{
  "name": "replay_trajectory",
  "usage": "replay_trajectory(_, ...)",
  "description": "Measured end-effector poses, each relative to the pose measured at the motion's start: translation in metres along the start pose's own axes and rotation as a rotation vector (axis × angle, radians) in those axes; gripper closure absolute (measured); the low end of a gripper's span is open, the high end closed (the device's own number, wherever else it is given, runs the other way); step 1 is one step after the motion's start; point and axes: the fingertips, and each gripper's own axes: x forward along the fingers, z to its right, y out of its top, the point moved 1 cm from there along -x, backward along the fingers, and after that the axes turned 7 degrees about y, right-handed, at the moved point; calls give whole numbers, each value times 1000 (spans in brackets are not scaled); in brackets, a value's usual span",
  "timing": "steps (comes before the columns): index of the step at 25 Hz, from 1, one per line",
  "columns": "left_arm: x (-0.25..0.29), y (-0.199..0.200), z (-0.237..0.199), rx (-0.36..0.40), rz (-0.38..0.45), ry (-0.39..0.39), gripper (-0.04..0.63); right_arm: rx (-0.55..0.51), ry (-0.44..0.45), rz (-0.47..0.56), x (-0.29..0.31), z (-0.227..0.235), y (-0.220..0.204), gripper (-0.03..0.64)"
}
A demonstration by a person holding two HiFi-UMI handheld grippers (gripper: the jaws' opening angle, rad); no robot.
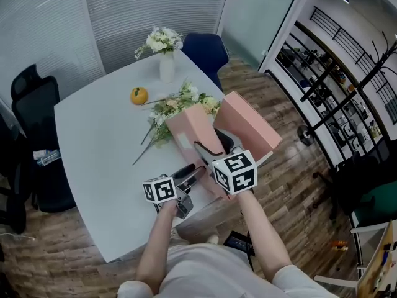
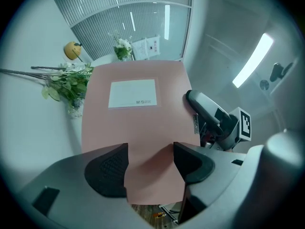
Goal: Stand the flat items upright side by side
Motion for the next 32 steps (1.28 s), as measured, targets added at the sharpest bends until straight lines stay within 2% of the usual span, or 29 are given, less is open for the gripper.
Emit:
replay_trajectory(12,5,0,0,-7,11,3,308,-6,-25,151,-19,4,2,305)
replay_trajectory(22,10,-2,-3,-24,9,2,308,-35,-6,269,-32,4,-2,304)
replay_trajectory(28,15,-1,2,-23,9,-11,308,-33,-17,294,-37,8,-4,305)
replay_trajectory(32,17,-1,6,-23,4,-14,308,-39,-35,352,-44,9,-9,304)
